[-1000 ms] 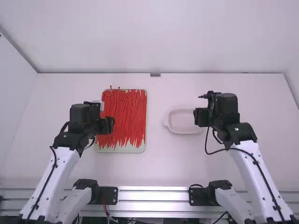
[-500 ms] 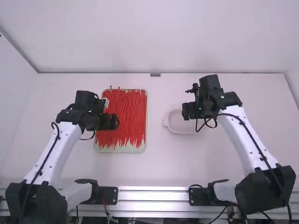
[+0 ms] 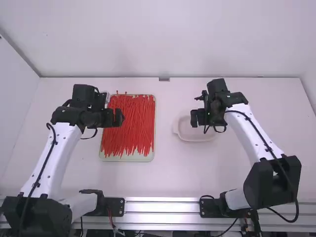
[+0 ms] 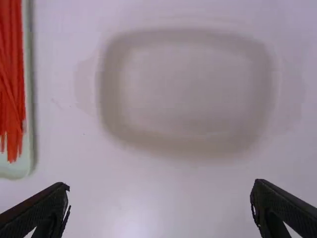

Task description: Fasten the cable tie

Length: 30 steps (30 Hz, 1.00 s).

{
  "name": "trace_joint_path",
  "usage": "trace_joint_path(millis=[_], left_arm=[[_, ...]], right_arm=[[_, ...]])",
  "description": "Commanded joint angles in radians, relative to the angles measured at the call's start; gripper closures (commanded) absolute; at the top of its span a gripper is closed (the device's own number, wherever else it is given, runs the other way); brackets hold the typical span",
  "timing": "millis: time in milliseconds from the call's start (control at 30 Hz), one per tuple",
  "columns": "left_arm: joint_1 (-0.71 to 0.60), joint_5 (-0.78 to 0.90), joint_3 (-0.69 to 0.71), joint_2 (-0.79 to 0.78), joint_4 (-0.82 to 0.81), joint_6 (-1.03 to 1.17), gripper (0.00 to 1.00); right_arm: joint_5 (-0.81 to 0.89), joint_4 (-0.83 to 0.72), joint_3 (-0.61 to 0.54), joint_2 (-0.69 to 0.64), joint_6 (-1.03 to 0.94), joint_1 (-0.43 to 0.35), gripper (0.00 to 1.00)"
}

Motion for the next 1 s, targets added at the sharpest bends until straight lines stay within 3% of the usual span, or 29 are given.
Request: trace_joint_path(millis=[0, 300, 500, 633, 767, 967], left_arm=[[0.006, 0.003, 0.013, 0.018, 0.003, -0.009, 0.01], [0.014, 0.007, 0.014, 0.072, 0.051, -0.012, 0.01], [0.014, 0.006, 0.024, 0.117, 0.132, -0.012, 0.01], [0.014, 0.002, 0.114, 0.184, 0.112, -0.005, 0.01], [0.014, -0.031, 0.234, 0.277, 0.076, 0.002, 0.01], [0.005, -0.057, 0.388, 0.418, 0.051, -0.001, 0.01]], right_arm=[[-0.010, -0.014, -0.032, -0.050, 0.003, -0.006, 0.02], [0.057, 0.015, -0.155, -0.292, 0.064, 0.032, 0.02], [0.065, 0.147, -0.239, -0.465, 0.145, 0.097, 0.02], [0.080, 0.227, -0.261, -0.541, 0.145, 0.119, 0.02], [0.080, 0.255, -0.276, -0.566, 0.120, 0.117, 0.02], [0.067, 0.256, -0.295, -0.524, 0.135, 0.056, 0.02]])
